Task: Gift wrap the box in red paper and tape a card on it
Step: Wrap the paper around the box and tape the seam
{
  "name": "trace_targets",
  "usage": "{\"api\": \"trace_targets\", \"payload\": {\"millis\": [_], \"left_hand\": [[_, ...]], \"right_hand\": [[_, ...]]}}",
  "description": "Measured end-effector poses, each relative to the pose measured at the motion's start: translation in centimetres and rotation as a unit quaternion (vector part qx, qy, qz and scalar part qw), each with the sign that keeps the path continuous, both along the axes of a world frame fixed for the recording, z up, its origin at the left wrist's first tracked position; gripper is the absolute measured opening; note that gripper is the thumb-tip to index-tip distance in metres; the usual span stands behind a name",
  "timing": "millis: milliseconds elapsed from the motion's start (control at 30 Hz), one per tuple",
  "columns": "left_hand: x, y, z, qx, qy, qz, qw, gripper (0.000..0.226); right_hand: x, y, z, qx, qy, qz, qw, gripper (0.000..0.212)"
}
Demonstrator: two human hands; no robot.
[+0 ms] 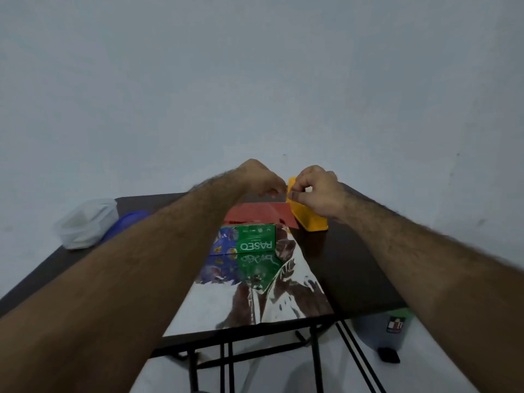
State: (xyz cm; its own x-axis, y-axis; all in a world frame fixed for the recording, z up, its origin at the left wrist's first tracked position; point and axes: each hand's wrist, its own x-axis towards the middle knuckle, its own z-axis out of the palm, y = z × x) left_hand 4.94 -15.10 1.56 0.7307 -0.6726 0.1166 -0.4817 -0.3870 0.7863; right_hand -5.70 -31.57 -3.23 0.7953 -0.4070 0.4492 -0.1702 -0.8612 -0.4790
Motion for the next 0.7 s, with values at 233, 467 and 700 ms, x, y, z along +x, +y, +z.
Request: {"api": "trace_targets", "payload": {"millis": [233,467,700], "left_hand": [[0.6,6.7,0.8,0.01,-0.023,-0.008,1.0,0.016],[1.1,12.0,0.5,-0.014,-0.016,0.016,1.0,0.014],[2.6,16.0,0.0,-0.087,0.057,0.087,0.991,0.013]], "right_hand": [[1.1,5.8,2.0,-0.023,0.012,0.056,0.998,0.014],[2.5,10.5,2.8,-0.014,0.018,0.111,0.994,0.014],[4.1,14.8,2.0,0.324,-0.068,0.158,0.93,0.031]]}}
